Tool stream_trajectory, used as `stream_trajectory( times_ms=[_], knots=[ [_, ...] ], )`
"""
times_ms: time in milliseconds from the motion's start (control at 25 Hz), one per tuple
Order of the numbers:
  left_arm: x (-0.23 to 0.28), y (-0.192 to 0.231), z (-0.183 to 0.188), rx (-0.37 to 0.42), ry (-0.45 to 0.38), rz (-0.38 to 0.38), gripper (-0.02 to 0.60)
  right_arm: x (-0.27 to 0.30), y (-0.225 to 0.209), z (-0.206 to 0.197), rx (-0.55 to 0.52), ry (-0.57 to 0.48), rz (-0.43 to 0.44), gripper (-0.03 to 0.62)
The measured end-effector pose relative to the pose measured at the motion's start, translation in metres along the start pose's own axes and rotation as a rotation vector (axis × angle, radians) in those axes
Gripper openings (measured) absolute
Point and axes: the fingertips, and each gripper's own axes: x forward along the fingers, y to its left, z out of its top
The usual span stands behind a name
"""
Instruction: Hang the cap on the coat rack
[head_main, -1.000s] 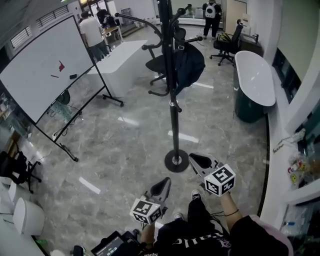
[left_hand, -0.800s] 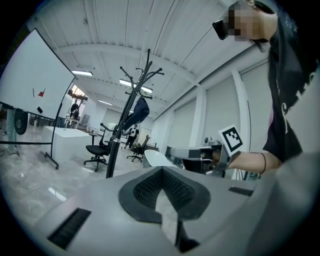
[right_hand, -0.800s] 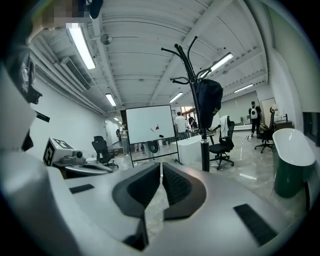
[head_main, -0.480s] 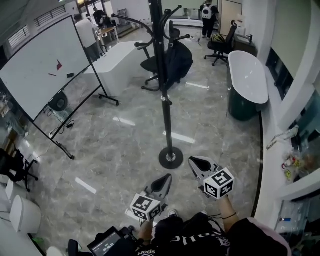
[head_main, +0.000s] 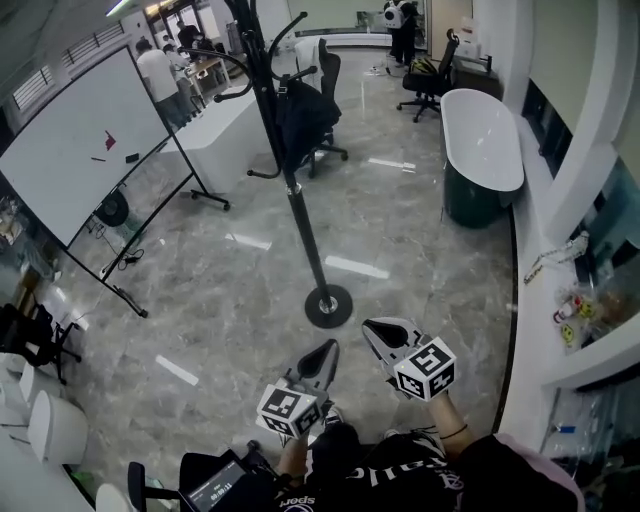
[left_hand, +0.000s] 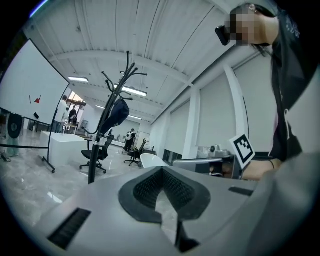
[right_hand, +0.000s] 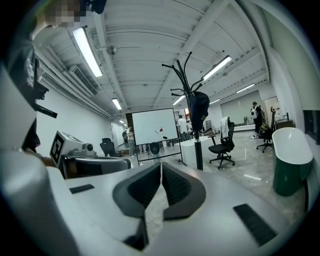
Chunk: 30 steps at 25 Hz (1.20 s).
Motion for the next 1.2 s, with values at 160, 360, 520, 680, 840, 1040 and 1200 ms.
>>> stream_trajectory(
  times_ms=[160, 360, 520, 680, 840, 1040, 1200],
  knots=[
    [0.011, -0.058, -0.022, -0.002, 0.013, -0.005, -0.002, -0.053, -0.005, -0.017, 0.011, 0.005, 0.017, 0.025],
    [0.013, -0.116, -0.056, -0.025, 0.030, 0.026, -0.002, -0.109, -0.011, -0.045, 0.020, 0.018, 0.046, 0.025],
    [-0.001, -0.143, -0.074, -0.037, 0.060, 0.058, -0.002, -0.134, -0.002, -0.065, 0.048, 0.038, 0.070, 0.025],
    [-0.021, -0.148, -0.075, -0.027, 0.064, 0.086, -0.002, -0.136, 0.018, -0.073, 0.059, 0.041, 0.101, 0.025],
    [-0.035, -0.151, -0.074, -0.023, 0.068, 0.097, -0.002, -0.137, 0.036, -0.074, 0.067, 0.037, 0.121, 0.025],
    [-0.057, -0.155, -0.072, -0.013, 0.061, 0.098, -0.002, -0.136, 0.061, -0.078, 0.073, 0.034, 0.133, 0.025],
    [-0.089, -0.151, -0.072, -0.007, 0.055, 0.110, -0.002, -0.132, 0.086, -0.075, 0.113, -0.008, 0.122, 0.023]
  ],
)
